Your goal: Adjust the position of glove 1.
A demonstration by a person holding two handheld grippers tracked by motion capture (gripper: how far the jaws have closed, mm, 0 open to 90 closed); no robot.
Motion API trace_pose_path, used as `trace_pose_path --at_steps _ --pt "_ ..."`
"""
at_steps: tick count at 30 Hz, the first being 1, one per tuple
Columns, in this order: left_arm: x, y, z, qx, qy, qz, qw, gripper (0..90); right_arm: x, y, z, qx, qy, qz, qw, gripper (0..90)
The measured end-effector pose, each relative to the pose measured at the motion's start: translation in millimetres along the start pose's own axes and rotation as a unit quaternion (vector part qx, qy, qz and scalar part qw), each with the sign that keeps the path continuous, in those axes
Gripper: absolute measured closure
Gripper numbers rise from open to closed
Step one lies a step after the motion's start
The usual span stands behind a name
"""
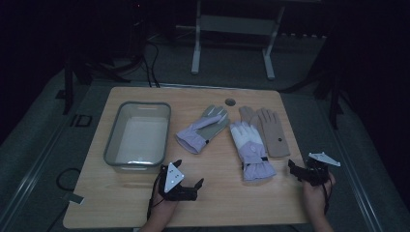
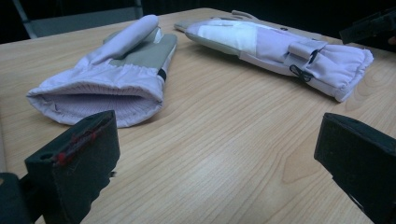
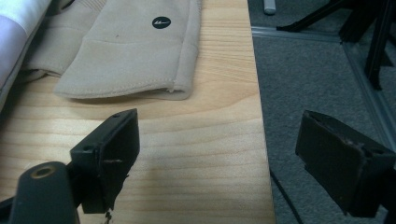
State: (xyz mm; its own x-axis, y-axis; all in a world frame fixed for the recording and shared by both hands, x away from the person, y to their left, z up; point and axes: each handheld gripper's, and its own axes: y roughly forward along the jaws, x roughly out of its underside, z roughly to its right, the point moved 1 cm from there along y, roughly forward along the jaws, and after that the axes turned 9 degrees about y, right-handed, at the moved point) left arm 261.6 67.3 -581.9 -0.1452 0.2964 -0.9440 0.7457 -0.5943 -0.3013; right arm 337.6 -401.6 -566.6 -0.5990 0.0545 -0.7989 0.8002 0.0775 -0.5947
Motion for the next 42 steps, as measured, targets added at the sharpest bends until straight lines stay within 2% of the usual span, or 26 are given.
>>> trace_pose_path --at_steps 9,11,14,17,19,21,24,25,27,30,33,34,36,42 --pt "0.1 -0.4 0.0 0.008 0.002 0.003 1.0000 0.4 0.8 -3.2 1.2 -0.005 -0.002 0.011 0.9999 13.7" --pt "0.2 -0.5 -0.1 0.008 0.002 0.003 1.0000 0.4 -0.4 -4.8 0.6 -0.013 0.001 0.012 0.9999 13.8" --pt "0.1 -0.5 0.1 0.009 0.004 0.003 1.0000 0.4 -5.3 -8.4 -0.1 -0.002 -0.013 0.021 0.9997 13.8" --pt "0.2 -0.6 0.0 0.010 0.002 0.003 0.9999 0.4 -14.2 -14.1 -1.0 -0.005 -0.017 0.029 0.9994 14.0" --pt "0.2 -0.6 -0.3 0.010 0.001 0.002 0.9999 0.4 -23.7 -17.5 -2.4 -0.022 -0.020 0.017 0.9994 14.1" --pt "0.3 -0.7 -0.8 0.010 -0.001 0.002 0.9999 0.4 -34.0 -20.5 -3.3 -0.043 -0.006 0.016 0.9989 14.1" --pt "0.4 -0.7 -1.1 0.011 -0.002 0.002 0.9999 0.4 -52.6 -21.8 -6.9 -0.061 -0.004 0.009 0.9981 13.8" --pt "0.4 -0.8 -1.1 0.012 -0.002 0.002 0.9999 0.4 -58.9 -22.4 -9.1 -0.064 -0.004 0.008 0.9979 13.7" --pt "0.4 -0.7 -1.4 0.013 -0.003 0.002 0.9999 0.4 -72.0 -22.1 -15.6 -0.061 -0.021 -0.004 0.9979 13.3" --pt "0.6 -0.9 -2.1 0.015 -0.006 0.002 0.9999 0.4 -90.6 -21.8 -26.5 -0.072 -0.034 -0.006 0.9968 13.0" --pt "0.8 -0.9 -3.1 0.016 -0.011 0.002 0.9998 0.4 -107.2 -20.7 -39.1 -0.090 -0.046 -0.010 0.9948 12.7" --pt "0.8 -0.9 -3.3 0.017 -0.012 0.003 0.9998 0.4 -113.5 -19.8 -45.3 -0.101 -0.055 -0.013 0.9932 12.6" --pt "0.8 -0.8 -3.6 0.017 -0.014 0.003 0.9997 0.4 -122.1 -18.3 -55.9 -0.105 -0.069 -0.011 0.9921 12.7" --pt "0.6 -0.5 -3.2 0.016 -0.012 0.002 0.9998 0.4 -143.1 -4.5 -83.7 -0.136 -0.079 -0.020 0.9873 12.7"
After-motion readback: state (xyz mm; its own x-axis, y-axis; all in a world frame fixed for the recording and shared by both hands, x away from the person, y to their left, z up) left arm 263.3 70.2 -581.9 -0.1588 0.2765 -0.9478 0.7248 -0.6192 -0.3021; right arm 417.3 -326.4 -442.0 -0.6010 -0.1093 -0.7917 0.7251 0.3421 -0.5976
